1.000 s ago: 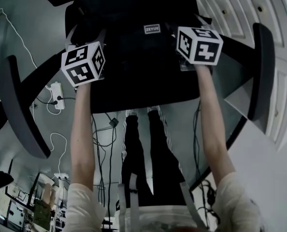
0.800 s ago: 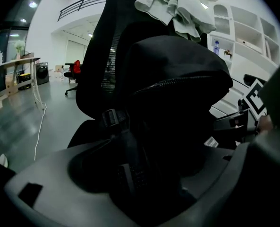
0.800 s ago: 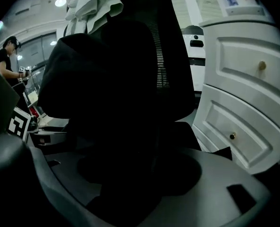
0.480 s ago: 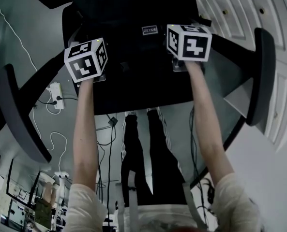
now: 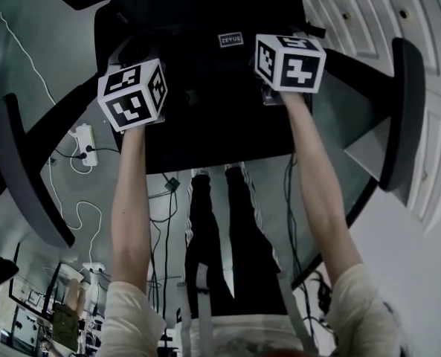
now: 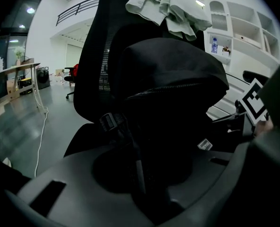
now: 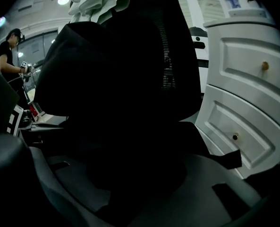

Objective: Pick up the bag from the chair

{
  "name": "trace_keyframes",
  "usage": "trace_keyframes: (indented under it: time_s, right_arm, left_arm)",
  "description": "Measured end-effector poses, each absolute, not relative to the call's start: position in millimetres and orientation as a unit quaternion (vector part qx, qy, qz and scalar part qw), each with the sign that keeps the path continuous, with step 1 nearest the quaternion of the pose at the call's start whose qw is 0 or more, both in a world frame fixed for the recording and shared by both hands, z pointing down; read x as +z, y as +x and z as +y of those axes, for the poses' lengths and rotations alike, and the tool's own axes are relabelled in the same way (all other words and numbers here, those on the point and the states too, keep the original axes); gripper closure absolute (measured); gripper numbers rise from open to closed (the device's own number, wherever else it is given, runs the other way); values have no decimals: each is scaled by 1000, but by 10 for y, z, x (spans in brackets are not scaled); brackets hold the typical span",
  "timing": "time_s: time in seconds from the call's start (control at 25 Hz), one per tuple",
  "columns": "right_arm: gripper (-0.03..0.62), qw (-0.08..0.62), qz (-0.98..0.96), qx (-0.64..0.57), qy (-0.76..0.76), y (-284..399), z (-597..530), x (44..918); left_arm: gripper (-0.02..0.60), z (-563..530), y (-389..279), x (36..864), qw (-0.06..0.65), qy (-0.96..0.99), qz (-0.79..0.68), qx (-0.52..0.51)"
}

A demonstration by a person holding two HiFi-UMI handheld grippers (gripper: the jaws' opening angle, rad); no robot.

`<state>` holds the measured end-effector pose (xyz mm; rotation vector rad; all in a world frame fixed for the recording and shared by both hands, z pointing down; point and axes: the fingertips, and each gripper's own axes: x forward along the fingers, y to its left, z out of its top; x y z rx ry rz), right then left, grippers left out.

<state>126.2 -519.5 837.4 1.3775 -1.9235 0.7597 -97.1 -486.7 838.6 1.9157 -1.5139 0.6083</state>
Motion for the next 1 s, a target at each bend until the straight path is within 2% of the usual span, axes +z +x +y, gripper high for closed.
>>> trace_keyframes:
  time_s: [0.36,0.6,0.72,0.88,1.0]
  right_arm:
    - [508,288,-741,273,542,1183,-5120,7907]
    - [510,275,-745,245,556,1087,-4964,7043]
    - [510,269,-747,235,561,1087,-4798,6587]
    - [511,230,-756,236,566,1116,-4382,6588]
    - [511,214,-759,230,571,1071,-3983,6192]
  left_arm:
    - [499,-4797,-1041,7877,284,733,-580,213]
    - [505,-4668,-1146,7098,271,744,-582,185]
    - [506,-4510,-1149,6646,265,749,-582,173]
    - [507,-4135,-1123,6504,227,755,-588,182]
    - [508,-3745,-1158,6085,211,756,-594,177]
